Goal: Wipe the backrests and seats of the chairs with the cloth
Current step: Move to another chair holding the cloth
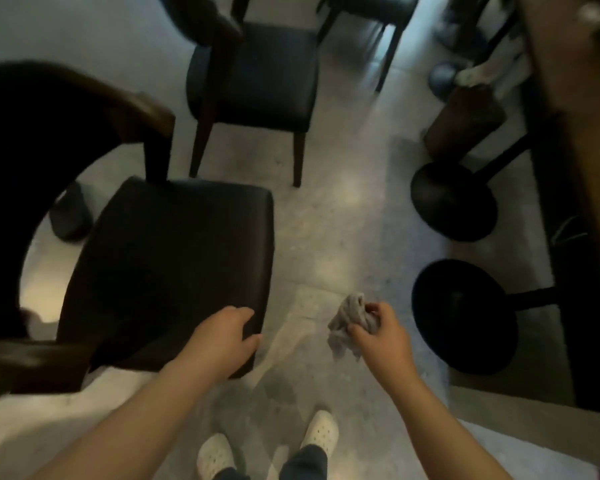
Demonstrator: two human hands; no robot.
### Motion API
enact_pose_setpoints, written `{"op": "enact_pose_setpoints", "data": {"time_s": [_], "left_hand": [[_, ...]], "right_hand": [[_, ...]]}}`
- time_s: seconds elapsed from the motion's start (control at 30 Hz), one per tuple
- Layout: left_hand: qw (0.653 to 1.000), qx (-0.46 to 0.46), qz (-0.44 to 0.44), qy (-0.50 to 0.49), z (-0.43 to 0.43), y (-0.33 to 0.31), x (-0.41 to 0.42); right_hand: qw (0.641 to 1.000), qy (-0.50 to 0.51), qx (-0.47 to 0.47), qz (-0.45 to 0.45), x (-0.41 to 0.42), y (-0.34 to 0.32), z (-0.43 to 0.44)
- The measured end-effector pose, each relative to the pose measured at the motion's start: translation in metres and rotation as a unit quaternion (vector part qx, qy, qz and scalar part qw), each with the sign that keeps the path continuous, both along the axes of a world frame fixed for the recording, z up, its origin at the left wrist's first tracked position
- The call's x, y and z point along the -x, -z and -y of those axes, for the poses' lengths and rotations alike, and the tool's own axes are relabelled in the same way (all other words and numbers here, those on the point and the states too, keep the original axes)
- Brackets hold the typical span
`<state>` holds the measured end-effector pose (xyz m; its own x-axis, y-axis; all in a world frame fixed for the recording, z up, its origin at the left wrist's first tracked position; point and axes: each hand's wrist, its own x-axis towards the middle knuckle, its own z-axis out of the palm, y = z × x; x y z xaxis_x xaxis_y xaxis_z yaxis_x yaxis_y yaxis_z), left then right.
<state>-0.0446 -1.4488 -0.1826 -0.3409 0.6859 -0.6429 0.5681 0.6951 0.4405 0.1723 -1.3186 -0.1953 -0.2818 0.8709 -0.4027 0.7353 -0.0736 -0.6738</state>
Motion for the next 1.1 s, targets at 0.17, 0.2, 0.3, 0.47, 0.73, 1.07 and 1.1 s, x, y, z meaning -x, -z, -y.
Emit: {"op": "enact_pose_setpoints", "data": {"time_s": [0.17, 0.2, 0.3, 0.47, 0.73, 1.07, 1.1], "left_hand": [[0.997, -0.06, 0.014, 0.039, -0.058, -0.077, -0.039], [0.996, -0.071, 0.013, 0.045, -0.07, -0.09, -0.048], [0.992, -0.102, -0.006, 0.077, -0.105, -0.124, -0.081], [0.985, -0.126, -0.022, 0.113, -0.156, -0.157, -0.142], [0.976, -0.119, -0.036, 0.178, -0.228, -0.162, -0.197], [0.961, -0.103, -0.029, 0.255, -0.351, -0.148, -0.207], [0.958, -0.1, -0.032, 0.267, -0.363, -0.147, -0.207]], "right_hand": [[0.997, 0.029, -0.063, -0.015, -0.05, -0.082, -0.035], [0.997, 0.032, -0.073, -0.018, -0.061, -0.096, -0.042], [0.994, 0.051, -0.091, -0.038, -0.1, -0.134, -0.066], [0.988, 0.086, -0.099, -0.075, -0.167, -0.178, -0.102], [0.984, 0.141, -0.08, -0.078, -0.223, -0.191, -0.144], [0.971, 0.224, -0.079, -0.023, -0.249, -0.164, -0.24], [0.965, 0.243, -0.092, -0.032, -0.252, -0.163, -0.248]]}}
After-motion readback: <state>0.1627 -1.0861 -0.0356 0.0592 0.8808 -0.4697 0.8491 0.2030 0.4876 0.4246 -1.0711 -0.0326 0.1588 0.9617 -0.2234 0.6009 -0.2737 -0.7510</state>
